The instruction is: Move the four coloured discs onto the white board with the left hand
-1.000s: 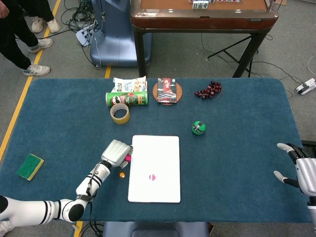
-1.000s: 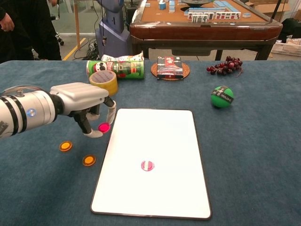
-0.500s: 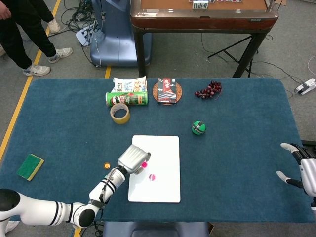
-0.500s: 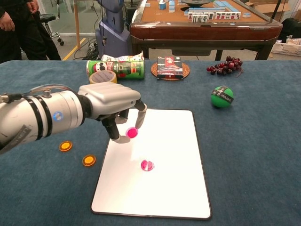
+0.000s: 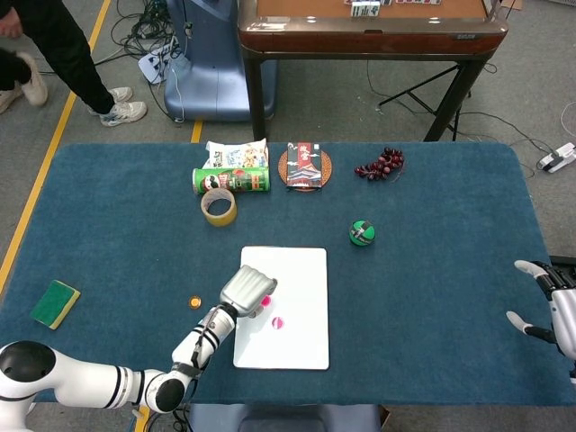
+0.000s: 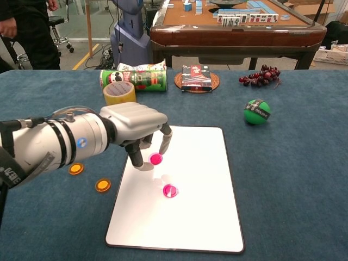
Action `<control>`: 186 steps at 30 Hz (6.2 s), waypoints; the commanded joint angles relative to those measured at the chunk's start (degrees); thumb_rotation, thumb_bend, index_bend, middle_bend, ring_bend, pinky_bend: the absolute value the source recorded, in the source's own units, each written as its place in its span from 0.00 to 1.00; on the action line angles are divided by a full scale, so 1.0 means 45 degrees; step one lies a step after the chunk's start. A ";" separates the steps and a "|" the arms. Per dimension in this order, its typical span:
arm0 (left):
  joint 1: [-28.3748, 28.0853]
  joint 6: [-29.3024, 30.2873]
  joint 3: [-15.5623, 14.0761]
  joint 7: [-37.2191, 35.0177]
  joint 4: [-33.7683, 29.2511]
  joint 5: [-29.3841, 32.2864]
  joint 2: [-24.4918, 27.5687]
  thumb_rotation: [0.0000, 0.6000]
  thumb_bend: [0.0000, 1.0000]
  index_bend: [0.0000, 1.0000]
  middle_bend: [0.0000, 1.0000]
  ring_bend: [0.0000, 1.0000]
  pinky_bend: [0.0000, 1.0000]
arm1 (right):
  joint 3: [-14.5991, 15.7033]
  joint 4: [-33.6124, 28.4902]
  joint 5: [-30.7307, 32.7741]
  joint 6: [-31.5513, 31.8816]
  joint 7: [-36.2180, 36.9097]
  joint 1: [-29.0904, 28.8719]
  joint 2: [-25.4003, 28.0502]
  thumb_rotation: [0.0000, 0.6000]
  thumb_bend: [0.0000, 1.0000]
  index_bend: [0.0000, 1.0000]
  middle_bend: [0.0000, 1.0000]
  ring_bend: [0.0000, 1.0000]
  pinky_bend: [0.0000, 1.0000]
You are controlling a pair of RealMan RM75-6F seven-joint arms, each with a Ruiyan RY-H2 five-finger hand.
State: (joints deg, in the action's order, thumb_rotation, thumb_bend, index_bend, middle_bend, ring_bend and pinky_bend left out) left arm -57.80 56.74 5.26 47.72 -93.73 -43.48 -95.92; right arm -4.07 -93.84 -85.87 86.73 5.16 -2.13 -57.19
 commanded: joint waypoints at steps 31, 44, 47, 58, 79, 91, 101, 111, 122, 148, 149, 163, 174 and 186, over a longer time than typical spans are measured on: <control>0.1755 0.1317 -0.1982 -0.0976 -0.2286 -0.2142 0.2670 1.00 0.29 0.49 1.00 1.00 1.00 | 0.0036 -0.0180 0.0045 -0.0374 -0.0744 -0.0209 -0.0198 1.00 0.00 0.25 0.27 0.29 0.48; 0.2504 0.1424 -0.2200 -0.1309 -0.2168 -0.2813 0.2483 1.00 0.29 0.48 1.00 1.00 1.00 | 0.0040 -0.0188 0.0072 -0.0378 -0.0784 -0.0216 -0.0205 1.00 0.00 0.25 0.27 0.29 0.48; 0.2614 0.1394 -0.2189 -0.1331 -0.2100 -0.2795 0.2398 1.00 0.29 0.48 1.00 1.00 1.00 | 0.0041 -0.0180 0.0078 -0.0386 -0.0778 -0.0219 -0.0201 1.00 0.00 0.25 0.27 0.29 0.48; 0.2992 0.1375 -0.2031 -0.1226 -0.1909 -0.2375 0.1940 1.00 0.28 0.50 1.00 1.00 1.00 | 0.0053 -0.0181 0.0061 -0.0381 -0.0748 -0.0220 -0.0184 1.00 0.00 0.25 0.27 0.29 0.48; 0.3171 0.1093 -0.1688 -0.0902 -0.1061 -0.1648 0.1274 1.00 0.27 0.48 1.00 1.00 1.00 | 0.0059 -0.0165 0.0048 -0.0357 -0.0688 -0.0213 -0.0170 1.00 0.00 0.25 0.27 0.29 0.48; 0.3197 0.0980 -0.1574 -0.0769 -0.0822 -0.1364 0.1169 1.00 0.27 0.55 1.00 1.00 1.00 | 0.0058 -0.0160 0.0066 -0.0379 -0.0686 -0.0223 -0.0169 1.00 0.00 0.25 0.27 0.29 0.48; 0.3209 0.0954 -0.1518 -0.0708 -0.0795 -0.1343 0.1128 1.00 0.27 0.57 1.00 1.00 1.00 | 0.0061 -0.0169 0.0065 -0.0360 -0.0700 -0.0213 -0.0179 1.00 0.00 0.25 0.27 0.29 0.48; 0.3209 0.0942 -0.1488 -0.0671 -0.0808 -0.1391 0.1128 1.00 0.27 0.61 1.00 1.00 1.00 | 0.0064 -0.0168 0.0055 -0.0346 -0.0680 -0.0208 -0.0168 1.00 0.00 0.25 0.27 0.29 0.48; 0.3233 0.0944 -0.1469 -0.0710 -0.0854 -0.1512 0.1149 1.00 0.27 0.62 1.00 1.00 1.00 | 0.0062 -0.0168 0.0059 -0.0342 -0.0660 -0.0205 -0.0164 1.00 0.00 0.25 0.27 0.29 0.48; 0.2164 0.1110 0.0049 -0.0170 -0.2028 -0.1222 0.1962 1.00 0.27 0.62 1.00 1.00 1.00 | 0.0062 -0.0181 0.0017 -0.0236 -0.0613 -0.0156 -0.0143 1.00 0.00 0.25 0.27 0.29 0.48; 0.2071 0.1091 0.0142 -0.0122 -0.1994 -0.1138 0.1925 1.00 0.27 0.62 1.00 1.00 1.00 | 0.0059 -0.0177 0.0018 -0.0219 -0.0593 -0.0147 -0.0138 1.00 0.00 0.25 0.27 0.29 0.48; 0.0422 0.0467 0.1186 0.0542 -0.0034 0.0986 0.0660 1.00 0.27 0.60 1.00 1.00 1.00 | 0.0023 -0.0020 0.0004 0.0039 0.0054 0.0017 0.0023 1.00 0.00 0.25 0.27 0.29 0.48; -0.0417 0.0380 0.1734 0.0304 0.1338 0.1296 -0.0150 1.00 0.27 0.60 1.00 1.00 1.00 | 0.0024 0.0066 -0.0025 -0.0017 0.0317 0.0006 0.0072 1.00 0.00 0.25 0.28 0.29 0.48; -0.1202 0.0058 0.1898 0.0232 0.2502 0.1464 -0.1176 1.00 0.27 0.60 1.00 1.00 1.00 | 0.0021 0.0123 -0.0036 0.0017 0.0562 0.0043 0.0113 1.00 0.00 0.25 0.28 0.29 0.48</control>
State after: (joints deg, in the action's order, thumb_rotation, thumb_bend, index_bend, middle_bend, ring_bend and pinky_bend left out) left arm -62.73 57.28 13.68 48.80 -83.16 -37.08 -100.59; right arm -3.98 -93.34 -86.03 86.82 7.62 -1.94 -56.70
